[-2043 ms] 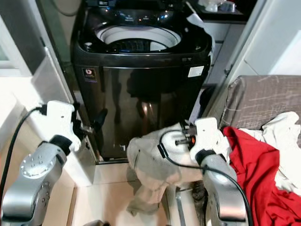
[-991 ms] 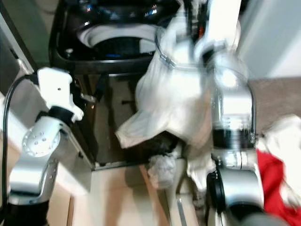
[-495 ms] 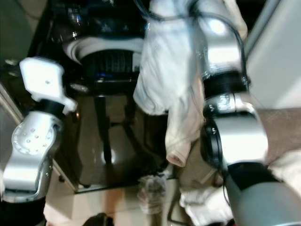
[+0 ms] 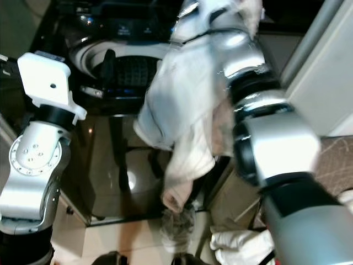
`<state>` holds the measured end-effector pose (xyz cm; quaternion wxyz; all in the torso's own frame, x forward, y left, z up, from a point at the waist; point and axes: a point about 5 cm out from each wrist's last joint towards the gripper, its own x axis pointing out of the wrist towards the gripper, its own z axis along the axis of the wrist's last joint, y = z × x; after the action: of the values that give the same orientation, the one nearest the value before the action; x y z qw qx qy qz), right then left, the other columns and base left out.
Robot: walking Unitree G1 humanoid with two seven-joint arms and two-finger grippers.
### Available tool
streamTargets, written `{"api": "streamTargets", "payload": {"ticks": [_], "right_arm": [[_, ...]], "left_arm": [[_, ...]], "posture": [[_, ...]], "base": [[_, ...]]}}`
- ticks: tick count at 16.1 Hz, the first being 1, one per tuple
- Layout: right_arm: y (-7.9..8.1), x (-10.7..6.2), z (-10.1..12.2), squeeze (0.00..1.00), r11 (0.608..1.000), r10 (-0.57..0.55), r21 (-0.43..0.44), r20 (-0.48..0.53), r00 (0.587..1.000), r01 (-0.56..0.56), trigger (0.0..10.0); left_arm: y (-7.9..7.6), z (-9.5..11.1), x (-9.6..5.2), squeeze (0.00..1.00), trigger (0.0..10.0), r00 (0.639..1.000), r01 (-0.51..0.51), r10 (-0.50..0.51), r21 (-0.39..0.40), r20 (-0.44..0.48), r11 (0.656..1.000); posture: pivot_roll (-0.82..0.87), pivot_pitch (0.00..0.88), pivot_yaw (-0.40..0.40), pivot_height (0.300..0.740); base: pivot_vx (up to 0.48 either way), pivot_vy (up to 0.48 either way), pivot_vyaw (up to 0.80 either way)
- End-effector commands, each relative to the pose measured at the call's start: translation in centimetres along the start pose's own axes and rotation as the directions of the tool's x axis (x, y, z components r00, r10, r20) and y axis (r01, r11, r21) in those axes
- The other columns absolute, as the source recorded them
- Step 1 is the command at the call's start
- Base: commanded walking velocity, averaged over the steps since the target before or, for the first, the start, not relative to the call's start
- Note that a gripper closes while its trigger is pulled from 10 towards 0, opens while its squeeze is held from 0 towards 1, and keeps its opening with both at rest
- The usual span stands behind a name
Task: Clothes washing
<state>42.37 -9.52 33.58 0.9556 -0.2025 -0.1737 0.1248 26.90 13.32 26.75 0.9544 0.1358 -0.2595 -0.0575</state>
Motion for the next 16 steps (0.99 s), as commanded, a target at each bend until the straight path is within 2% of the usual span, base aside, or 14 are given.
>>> {"api": "streamTargets", "payload": {"ticks": [1, 3, 4, 5, 6, 7, 8, 10, 11, 12, 14, 16], "right_arm": [[0.0, 0.0, 0.3, 0.0, 0.999, -0.018, -0.031, 0.018, 1.0, 0.018, 10.0], [0.5, 0.1, 0.2, 0.0, 0.999, -0.03, 0.031, 0.002, 1.0, 0.03, 10.0], [0.7, 0.1, 0.2, 0.0, 0.989, -0.018, 0.145, 0.026, 0.999, 0.014, 10.0], [0.6, -0.1, -0.3, 0.0, 0.979, -0.023, 0.204, 0.028, 0.999, 0.017, 10.0], [0.3, -0.4, -1.0, 0.0, 0.958, -0.034, 0.287, 0.039, 0.999, 0.022, 10.0], [0.1, -0.6, -1.2, 0.0, 0.948, -0.039, 0.316, 0.049, 0.998, 0.021, 10.0], [-1.2, -1.1, -1.6, 0.0, 0.923, -0.097, 0.38, 0.082, 0.992, 0.059, 10.0], [-2.9, -2.6, -2.7, 0.0, 0.911, -0.174, 0.399, 0.14, 0.975, 0.105, 10.0], [-3.2, -3.4, -3.2, 0.0, 0.911, -0.182, 0.399, 0.163, 0.97, 0.104, 10.0], [-3.2, -4.2, -3.6, 0.0, 0.906, -0.191, 0.409, 0.174, 0.966, 0.106, 10.0], [-2.4, -6.8, -4.1, 0.0, 0.894, -0.145, 0.447, 0.217, 0.965, 0.034, 10.0], [-1.8, -8.8, -4.4, 0.0, 0.904, -0.093, 0.427, 0.252, 0.963, -0.024, 10.0]], "left_arm": [[0.3, 0.5, -0.2, 0.0, 10.0, 1.0, -0.015, 0.015, 0.0, 0.007, 1.0], [0.6, 0.0, -0.5, 0.0, 10.0, 0.999, -0.033, 0.033, -0.001, -0.043, 0.999], [0.7, -0.6, -0.6, 0.0, 10.0, 0.996, -0.025, 0.027, 0.018, -0.08, 1.0], [0.7, -0.9, -0.6, 0.0, 10.0, 0.995, -0.029, 0.03, 0.01, -0.093, 1.0], [0.8, -1.3, -0.6, 0.0, 10.0, 0.993, -0.027, 0.026, -0.004, -0.114, 1.0], [0.7, -1.5, -0.6, 0.0, 10.0, 0.992, -0.021, 0.02, -0.008, -0.123, 1.0], [0.5, -1.6, -0.5, 0.0, 10.0, 0.992, 0.0, -0.001, -0.002, -0.126, 1.0], [0.4, -2.0, -0.3, 0.0, 10.0, 0.99, 0.007, -0.008, -0.006, -0.14, 1.0], [0.5, -2.2, -0.2, 0.0, 10.0, 0.989, 0.008, -0.009, -0.007, -0.144, 1.0], [0.5, -2.4, -0.1, 0.0, 10.0, 0.989, 0.007, -0.007, -0.004, -0.148, 1.0], [0.2, -2.4, 0.2, 0.0, 10.0, 0.989, 0.016, -0.016, 0.002, -0.144, 1.0], [-0.3, -2.4, 0.4, 0.0, 10.0, 0.991, 0.034, -0.036, -0.016, -0.132, 0.999]], "posture": [[0.17, 0.0, -0.08, 0.74], [0.19, 0.0, -0.095, 0.74], [0.18, 0.0, -0.099, 0.74], [0.18, 0.0, -0.099, 0.74], [0.17, 0.0, -0.09, 0.74], [0.17, 0.0, -0.09, 0.74], [0.13, 0.0, -0.077, 0.74], [0.1, 0.0, -0.066, 0.74], [0.08, 0.0, -0.062, 0.74], [0.07, 0.0, -0.059, 0.74], [0.04, 0.0, -0.049, 0.74], [0.01, 0.0, -0.035, 0.74]], "base": [[0.0, 0.0, 0.0], [0.0, 0.0, 0.0], [0.0, 0.0, 0.0], [0.0, 0.0, 0.0], [0.0, 0.0, 0.0], [0.0, 0.0, 0.0], [0.0, 0.0, 0.0], [0.0, 0.0, 0.0], [0.0, 0.0, 0.0], [0.0, 0.0, 0.0], [0.0, 0.0, 0.0], [0.0, 0.0, 0.0]]}}
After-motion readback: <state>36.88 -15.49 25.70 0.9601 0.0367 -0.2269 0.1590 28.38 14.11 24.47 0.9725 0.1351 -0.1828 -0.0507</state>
